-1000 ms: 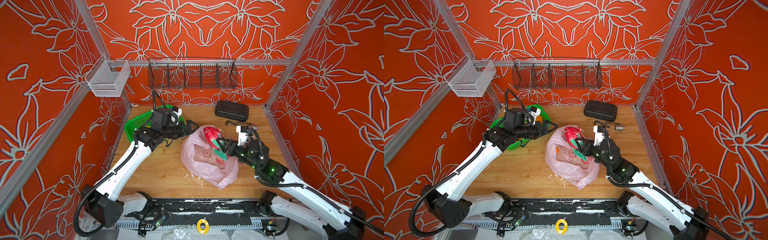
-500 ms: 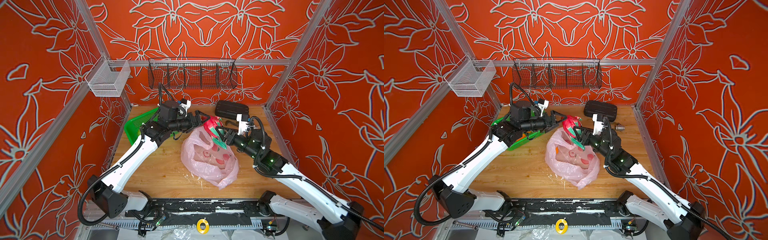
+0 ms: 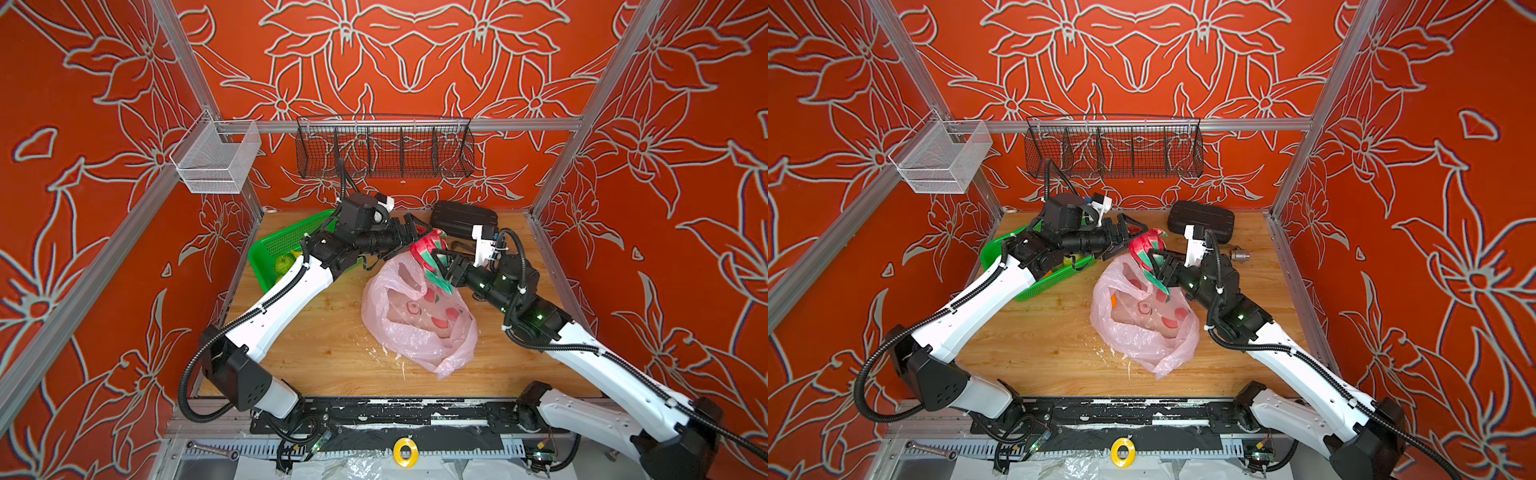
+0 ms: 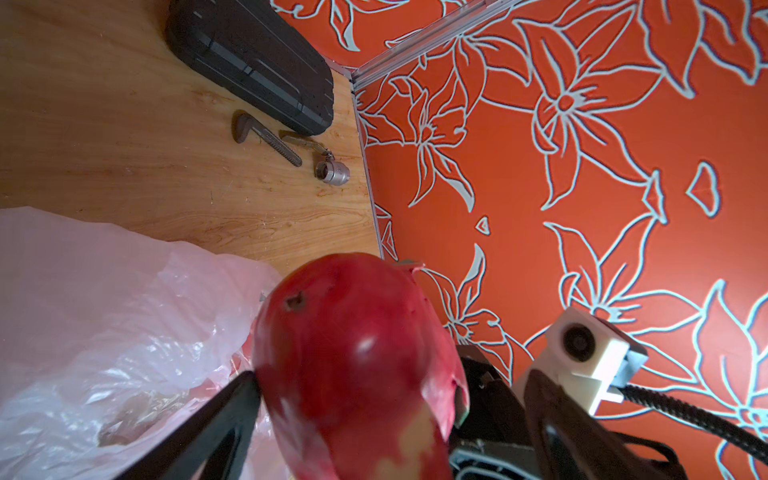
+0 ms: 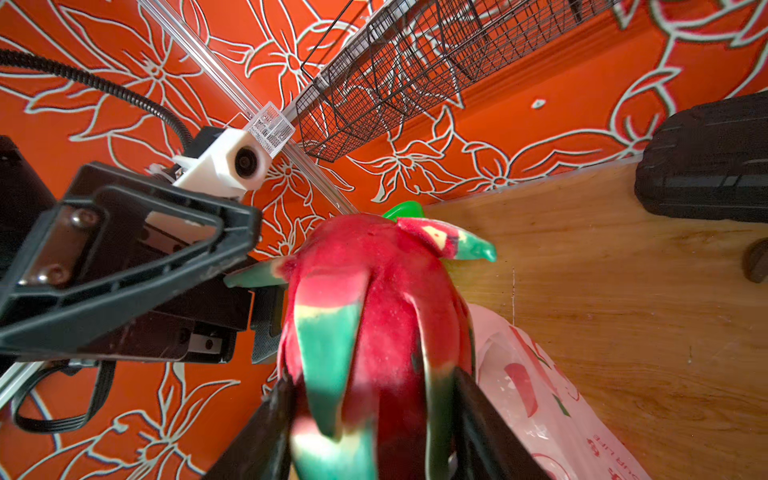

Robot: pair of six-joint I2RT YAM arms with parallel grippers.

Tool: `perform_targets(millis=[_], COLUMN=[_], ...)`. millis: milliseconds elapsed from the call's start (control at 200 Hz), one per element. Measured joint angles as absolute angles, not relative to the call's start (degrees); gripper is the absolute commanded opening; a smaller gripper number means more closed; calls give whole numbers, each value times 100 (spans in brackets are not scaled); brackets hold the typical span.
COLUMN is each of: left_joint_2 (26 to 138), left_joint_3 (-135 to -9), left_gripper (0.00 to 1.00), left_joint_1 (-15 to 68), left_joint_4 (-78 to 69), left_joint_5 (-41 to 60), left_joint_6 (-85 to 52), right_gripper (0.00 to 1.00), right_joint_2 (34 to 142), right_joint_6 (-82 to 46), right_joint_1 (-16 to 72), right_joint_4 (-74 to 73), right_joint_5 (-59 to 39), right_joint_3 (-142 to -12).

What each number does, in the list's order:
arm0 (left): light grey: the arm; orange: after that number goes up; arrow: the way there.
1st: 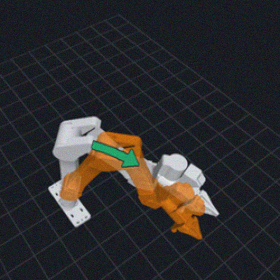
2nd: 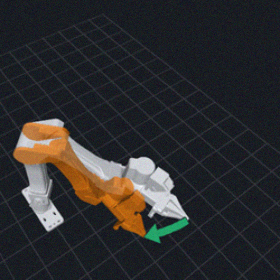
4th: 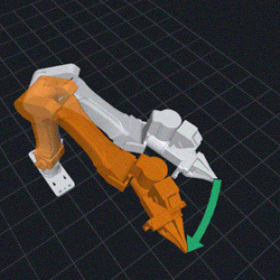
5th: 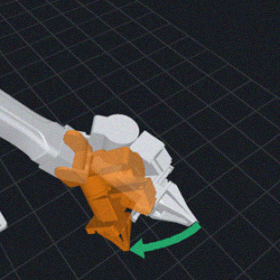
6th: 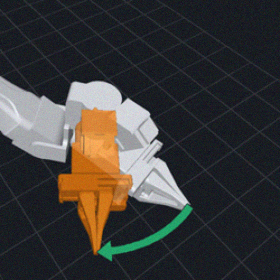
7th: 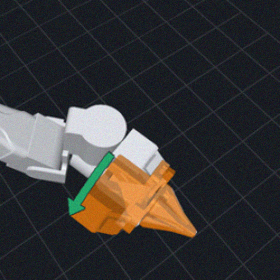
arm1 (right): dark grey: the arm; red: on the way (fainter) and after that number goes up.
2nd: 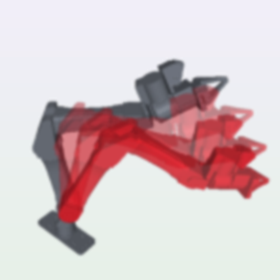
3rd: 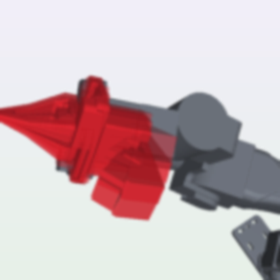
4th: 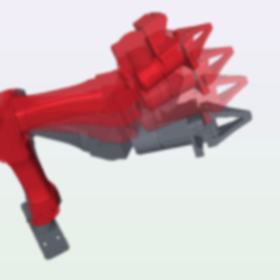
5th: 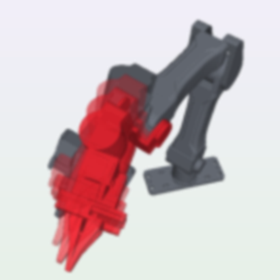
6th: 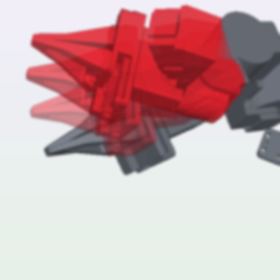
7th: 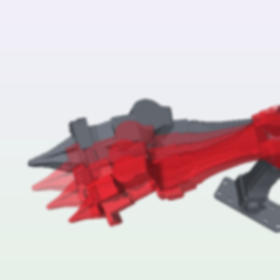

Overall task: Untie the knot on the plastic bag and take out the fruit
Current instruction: 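Grasp the dragon fruit with the left gripper from the right gripper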

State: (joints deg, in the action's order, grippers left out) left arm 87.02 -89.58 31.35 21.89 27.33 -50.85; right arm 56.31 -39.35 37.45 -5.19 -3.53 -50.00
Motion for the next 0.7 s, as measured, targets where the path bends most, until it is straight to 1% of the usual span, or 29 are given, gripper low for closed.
perform_targets(millis=[380, 435, 565, 701], left_joint_2=[8927, 8986, 9094, 9094], left_joint_3=[-8982, -9054, -9218, -9273], left_gripper=[98, 100, 88, 75], left_joint_1=[3319, 3341, 3374, 3371], left_joint_4=[2196, 2189, 2206, 2209], left_joint_5=[2989, 3055, 3083, 3065], left_joint_6=[-5100, -5098, -5107, -5057], right_gripper=[33, 33, 36, 45], right_joint_2=[5605, 5614, 5623, 5621], right_joint_6=[-3857, -3900, -3959, -4005], right_joint_1=[3763, 3763, 3756, 3756], right_joint_4=[-805, -882, -1017, -1066], right_joint_5=[-416, -469, -486, -493], right_joint_3=[-5000, -5000, -5000, -5000])
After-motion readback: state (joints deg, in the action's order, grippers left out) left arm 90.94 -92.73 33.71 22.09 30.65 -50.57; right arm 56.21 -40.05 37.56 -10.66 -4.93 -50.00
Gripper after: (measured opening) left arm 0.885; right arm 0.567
